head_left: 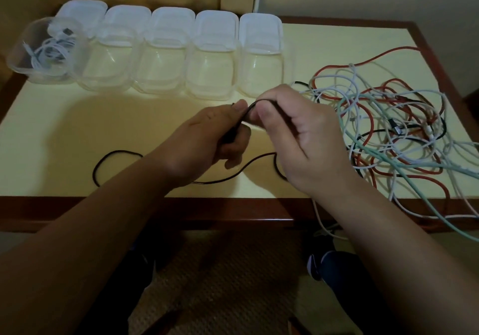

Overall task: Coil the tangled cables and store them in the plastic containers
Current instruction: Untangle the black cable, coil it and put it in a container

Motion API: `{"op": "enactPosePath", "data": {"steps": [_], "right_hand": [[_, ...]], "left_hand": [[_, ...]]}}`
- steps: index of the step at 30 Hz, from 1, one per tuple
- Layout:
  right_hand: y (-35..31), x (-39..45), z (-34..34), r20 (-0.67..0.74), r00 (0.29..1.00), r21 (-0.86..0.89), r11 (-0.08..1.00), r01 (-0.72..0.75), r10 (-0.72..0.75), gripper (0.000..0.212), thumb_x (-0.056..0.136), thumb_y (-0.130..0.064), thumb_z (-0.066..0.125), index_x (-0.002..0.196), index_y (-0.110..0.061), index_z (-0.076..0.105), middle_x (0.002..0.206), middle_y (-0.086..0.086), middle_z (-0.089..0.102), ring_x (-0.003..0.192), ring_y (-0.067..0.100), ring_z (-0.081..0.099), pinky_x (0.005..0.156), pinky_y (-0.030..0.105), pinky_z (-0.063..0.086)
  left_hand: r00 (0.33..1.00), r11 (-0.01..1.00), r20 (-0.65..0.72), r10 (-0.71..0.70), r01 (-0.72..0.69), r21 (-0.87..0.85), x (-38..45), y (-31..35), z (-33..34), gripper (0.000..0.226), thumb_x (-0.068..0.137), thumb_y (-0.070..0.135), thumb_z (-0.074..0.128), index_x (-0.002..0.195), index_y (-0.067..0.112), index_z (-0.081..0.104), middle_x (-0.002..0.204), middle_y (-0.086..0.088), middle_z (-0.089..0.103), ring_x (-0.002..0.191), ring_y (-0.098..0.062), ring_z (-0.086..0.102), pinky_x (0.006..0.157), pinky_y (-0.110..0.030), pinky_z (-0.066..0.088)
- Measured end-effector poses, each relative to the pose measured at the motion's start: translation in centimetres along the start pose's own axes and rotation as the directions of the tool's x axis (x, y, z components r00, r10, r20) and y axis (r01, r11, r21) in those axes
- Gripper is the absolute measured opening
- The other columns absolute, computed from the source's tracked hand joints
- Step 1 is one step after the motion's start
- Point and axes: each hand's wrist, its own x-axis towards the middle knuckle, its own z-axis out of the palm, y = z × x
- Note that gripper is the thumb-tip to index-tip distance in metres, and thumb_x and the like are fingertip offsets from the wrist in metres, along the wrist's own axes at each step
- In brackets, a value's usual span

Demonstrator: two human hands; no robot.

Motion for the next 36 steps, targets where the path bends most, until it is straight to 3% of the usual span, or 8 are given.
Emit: {"op": "enactPosePath", "data": {"steps": [3,8,13,18,23,27,32,36], "right_hand": [[0.5,0.0,-0.3,-0.041,0.999,0.025,1.000,-0.018,0.019,0.021,0.109,-0.007,0.052,0.096,-0.001,0.068,0.066,-0.007,0.059,0.055,0.016,0.051,0.054,0.026,0.038],[0.9,0.2,-1.7,0.156,0.985,0.050,0.995,-0.087,0.078,0.025,0.098,-0.010,0.057,0.079,-0.004,0.071,0.061,0.015,0.060,0.053,0.030,0.052,0.051,0.039,0.038],[2.0,-0.3,-1.5,0.522,0.769,-0.337,0.918,-0.210,0.368,0.040,0.085,-0.039,0.050,0.068,-0.008,0.068,0.056,0.010,0.056,0.052,0.024,0.052,0.055,0.044,0.047],[1.6,-0.3,-1.0,0.626,0.657,-0.288,0.908,-0.305,0.420,0.033,0.082,-0.038,0.052,0.063,-0.020,0.071,0.055,0.002,0.056,0.052,0.024,0.051,0.054,0.035,0.039],[0.1,0.1,-1.0,0.533,0.828,-0.105,0.984,-0.141,0.176,0.028,0.090,-0.024,0.057,0.068,-0.011,0.067,0.054,0.003,0.054,0.049,0.019,0.048,0.048,0.034,0.035],[-0.5,0.3,-0.9,0.285,0.958,-0.079,0.996,0.030,-0.006,0.022,0.104,-0.012,0.055,0.085,-0.009,0.066,0.072,-0.003,0.058,0.064,0.016,0.053,0.057,0.032,0.040],[0.2,0.4,-0.7,0.058,0.998,-0.210,0.977,0.029,-0.017,0.020,0.108,-0.014,0.052,0.096,-0.010,0.067,0.082,-0.001,0.062,0.077,0.017,0.058,0.067,0.040,0.046],[0.7,0.5,-1.4,0.009,0.996,-0.109,0.991,-0.082,0.083,0.021,0.109,-0.016,0.052,0.098,-0.010,0.069,0.068,-0.016,0.050,0.062,0.008,0.050,0.061,0.023,0.035]], "left_hand": [[0.997,0.986,0.058,-0.041,0.050,-0.162,0.3,0.2,0.7,0.059,0.109,0.038,0.023,0.085,0.008,0.067,0.059,-0.001,0.028,0.055,-0.022,0.025,0.058,-0.036,0.034],[0.986,0.932,-0.150,-0.067,0.009,-0.362,1.0,-0.4,-0.6,0.043,0.107,0.034,0.034,0.119,0.016,0.072,0.096,-0.006,0.074,0.096,-0.023,0.067,0.090,-0.034,0.055],[0.892,0.700,-0.406,-0.201,-0.159,-0.696,0.7,1.0,-3.7,0.040,0.110,0.026,0.037,0.129,0.000,0.062,0.108,-0.008,0.076,0.107,-0.019,0.073,0.089,-0.033,0.059],[0.879,0.686,-0.436,-0.195,-0.195,-0.700,0.1,1.3,-3.6,0.045,0.112,0.025,0.033,0.116,0.001,0.071,0.114,-0.009,0.076,0.115,-0.022,0.071,0.092,-0.035,0.059],[0.864,0.981,-0.503,-0.026,-0.075,-0.180,0.9,0.3,-2.3,0.037,0.112,0.023,0.034,0.123,0.008,0.066,0.112,-0.006,0.077,0.115,-0.021,0.070,0.098,-0.031,0.055],[0.978,0.976,-0.201,0.056,-0.011,0.219,0.1,-1.0,-1.7,0.034,0.108,0.034,0.047,0.119,0.018,0.075,0.109,-0.017,0.075,0.104,-0.042,0.068,0.098,-0.057,0.053],[0.982,0.973,0.127,-0.141,0.161,-0.166,-0.4,-0.1,0.8,0.043,0.106,0.030,0.041,0.096,0.010,0.077,0.081,-0.011,0.073,0.081,-0.024,0.072,0.086,-0.036,0.057],[0.957,0.822,0.234,-0.169,0.268,-0.502,-0.9,1.3,2.1,0.051,0.105,0.036,0.032,0.067,0.017,0.060,0.052,0.008,0.029,0.045,-0.009,0.032,0.052,-0.024,0.049]]}}
